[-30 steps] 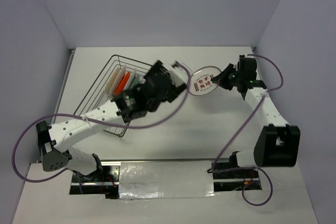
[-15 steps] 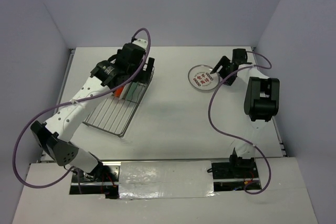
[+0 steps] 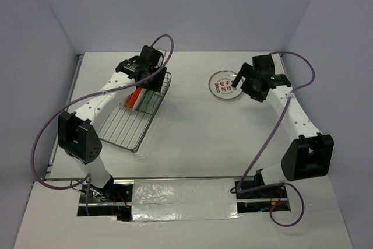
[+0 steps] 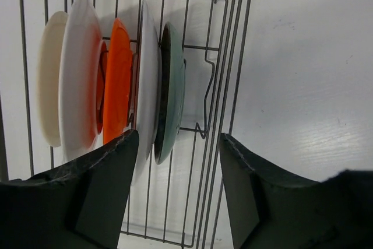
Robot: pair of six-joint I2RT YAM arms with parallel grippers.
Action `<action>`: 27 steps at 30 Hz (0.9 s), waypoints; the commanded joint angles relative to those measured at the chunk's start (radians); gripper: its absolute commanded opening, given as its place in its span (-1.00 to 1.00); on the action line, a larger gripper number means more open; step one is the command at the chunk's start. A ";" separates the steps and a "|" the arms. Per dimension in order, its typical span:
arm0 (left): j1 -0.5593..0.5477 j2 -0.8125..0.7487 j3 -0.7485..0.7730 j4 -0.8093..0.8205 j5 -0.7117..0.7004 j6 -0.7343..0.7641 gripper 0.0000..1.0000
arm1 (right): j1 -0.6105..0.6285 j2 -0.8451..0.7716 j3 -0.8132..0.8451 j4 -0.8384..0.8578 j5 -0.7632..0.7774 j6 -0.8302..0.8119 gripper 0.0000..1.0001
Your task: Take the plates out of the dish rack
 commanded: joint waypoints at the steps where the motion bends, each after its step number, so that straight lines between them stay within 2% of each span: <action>1: 0.048 0.011 0.010 0.052 0.040 0.030 0.39 | 0.053 -0.045 -0.002 -0.046 -0.001 -0.057 1.00; 9: 0.077 0.013 -0.060 0.120 0.098 0.022 0.20 | 0.131 -0.117 -0.062 -0.063 -0.001 -0.055 1.00; 16: 0.082 -0.022 -0.024 0.103 0.082 0.041 0.30 | 0.162 -0.113 -0.073 -0.063 0.011 -0.031 1.00; 19: 0.106 0.001 -0.024 0.091 0.100 0.047 0.15 | 0.180 -0.097 -0.070 -0.061 0.003 -0.019 1.00; 20: 0.112 0.007 -0.024 0.088 0.117 0.044 0.04 | 0.183 -0.093 -0.068 -0.063 0.003 -0.016 1.00; 27: 0.157 0.001 -0.082 0.126 0.158 0.047 -0.04 | 0.209 -0.086 -0.036 -0.081 0.020 -0.008 1.00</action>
